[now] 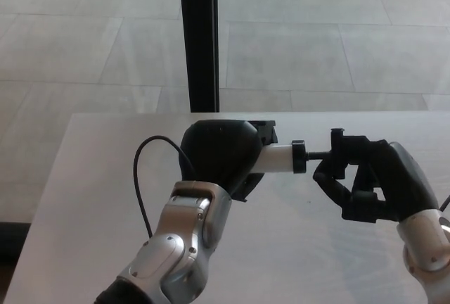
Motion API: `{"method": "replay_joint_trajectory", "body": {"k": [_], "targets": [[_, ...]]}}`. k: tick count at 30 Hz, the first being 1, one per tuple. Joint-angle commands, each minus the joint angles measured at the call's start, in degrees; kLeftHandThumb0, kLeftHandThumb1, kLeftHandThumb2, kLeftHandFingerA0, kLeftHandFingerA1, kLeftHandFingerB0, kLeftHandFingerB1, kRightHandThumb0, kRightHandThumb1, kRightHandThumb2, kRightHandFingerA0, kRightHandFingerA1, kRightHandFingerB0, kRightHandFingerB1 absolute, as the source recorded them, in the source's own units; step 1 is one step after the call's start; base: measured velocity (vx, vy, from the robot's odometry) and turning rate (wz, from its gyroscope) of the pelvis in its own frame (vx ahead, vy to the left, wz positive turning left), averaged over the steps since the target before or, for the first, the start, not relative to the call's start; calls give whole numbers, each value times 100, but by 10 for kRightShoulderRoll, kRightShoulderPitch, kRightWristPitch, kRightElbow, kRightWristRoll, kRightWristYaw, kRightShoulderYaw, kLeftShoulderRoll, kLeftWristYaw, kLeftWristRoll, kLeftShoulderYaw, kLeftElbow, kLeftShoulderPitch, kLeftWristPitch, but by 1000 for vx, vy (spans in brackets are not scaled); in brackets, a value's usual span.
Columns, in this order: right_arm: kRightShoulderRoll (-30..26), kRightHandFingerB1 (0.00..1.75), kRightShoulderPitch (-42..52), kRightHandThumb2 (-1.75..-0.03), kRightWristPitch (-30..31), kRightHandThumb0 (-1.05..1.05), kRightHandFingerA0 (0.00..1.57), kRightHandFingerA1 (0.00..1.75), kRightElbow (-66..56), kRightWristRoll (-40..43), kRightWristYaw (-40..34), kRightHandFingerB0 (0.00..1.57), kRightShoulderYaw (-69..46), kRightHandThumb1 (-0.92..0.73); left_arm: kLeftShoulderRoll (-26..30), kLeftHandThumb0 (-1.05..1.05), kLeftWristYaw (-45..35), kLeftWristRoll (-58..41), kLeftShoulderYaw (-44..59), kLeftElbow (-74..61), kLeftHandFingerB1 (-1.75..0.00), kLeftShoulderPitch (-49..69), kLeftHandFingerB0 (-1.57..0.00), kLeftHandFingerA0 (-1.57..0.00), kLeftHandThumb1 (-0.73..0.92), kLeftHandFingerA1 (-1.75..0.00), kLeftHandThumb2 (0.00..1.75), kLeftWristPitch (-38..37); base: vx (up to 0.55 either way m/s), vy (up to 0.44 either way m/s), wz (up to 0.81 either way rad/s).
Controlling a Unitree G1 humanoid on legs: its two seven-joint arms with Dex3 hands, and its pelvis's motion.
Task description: The robot uses its left hand to lift the air pump kept on the middle of the desk and use the right hand to pull out the handle
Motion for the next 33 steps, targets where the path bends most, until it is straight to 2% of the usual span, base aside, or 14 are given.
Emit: {"method": "replay_joint_trajectory", "body": {"k": [1, 3, 5, 7, 8, 9, 10, 11, 19, 21, 22, 23, 31, 33], "targets": [[1, 151, -8, -91, -13, -23, 91, 168, -6, -8, -20, 79, -8, -65, 12, -22, 5, 10, -4, 4, -94, 12, -80, -95, 62, -169, 102, -3, 0, 0, 0], [1, 148, -10, -93, -8, -22, 91, 168, -7, -11, -21, 80, -8, -65, 13, -26, 25, 8, -4, 7, -91, 17, -81, -121, 56, -134, 112, -18, 0, 0, 0], [1, 147, -11, -96, -7, -20, 92, 167, -8, -13, -22, 80, -8, -63, 15, -20, 22, 10, -6, 6, -116, 19, -78, -96, 62, -175, 102, -18, 0, 0, 0], [3, 144, -12, -98, -3, -19, 91, 165, -10, -15, -22, 80, -9, -62, 20, -22, 35, 21, -13, 10, -134, 20, -75, -93, 59, -175, 101, -21, 0, 0, 0], [5, 143, -13, -98, 3, -16, 94, 165, -12, -15, -20, 82, -9, -60, 22, -30, 34, 23, -16, 11, -112, 22, -87, -118, 56, -136, 111, -18, 0, 0, 0], [5, 143, -12, -97, 10, -19, 92, 165, -16, -17, -18, 82, -9, -60, 23, -22, 30, 20, -16, 9, -128, 24, -76, -94, 63, -175, 102, -19, 0, 0, 0], [6, 142, -13, -97, 8, -15, 96, 165, -13, -17, -19, 83, -9, -60, 23, -28, 29, 21, -17, 6, -102, 26, -82, -116, 57, -133, 112, -15, 0, 0, 0], [7, 142, -13, -97, 13, -15, 96, 167, -14, -18, -17, 82, -9, -60, 23, -20, 34, 18, -16, 8, -100, 27, -82, -94, 58, -175, 105, -18, 0, 0, 0], [13, 139, -10, -96, 48, -15, 95, 167, -27, -29, -3, 86, -1, -59, 27, -24, 64, 21, -17, 21, -80, 28, -80, -94, 61, -175, 97, -35, 0, 0, 0], [15, 139, -12, -96, 57, -21, 93, 168, -31, -33, -2, 85, 4, -57, 30, -25, 69, 24, -21, 24, -80, 28, -80, -95, 63, -174, 93, -40, 0, 0, 0], [15, 140, -13, -96, 64, -16, 98, 168, -32, -36, 1, 83, 7, -58, 34, -30, 77, 26, -23, 27, -90, 28, -80, -119, 55, -133, 107, -48, 0, 0, 0], [16, 144, -13, -92, 71, -21, 92, 170, -34, -36, 4, 83, 10, -59, 38, -23, 85, 28, -25, 31, -94, 28, -80, -92, 60, -171, 96, -54, 0, 0, 0], [12, 104, -17, -106, 180, -21, 101, 154, -71, -59, 70, 97, 46, -51, 49, -24, 107, 26, -30, 51, -74, 22, -82, -93, 61, -164, 77, -77, 0, 0, 0], [10, 108, -19, -101, 195, -23, 100, 159, -75, -65, 83, 92, 57, -54, 52, -36, 116, 26, -30, 54, -84, 21, -82, -117, 47, -132, 95, -86, 0, 0, 0]]}}
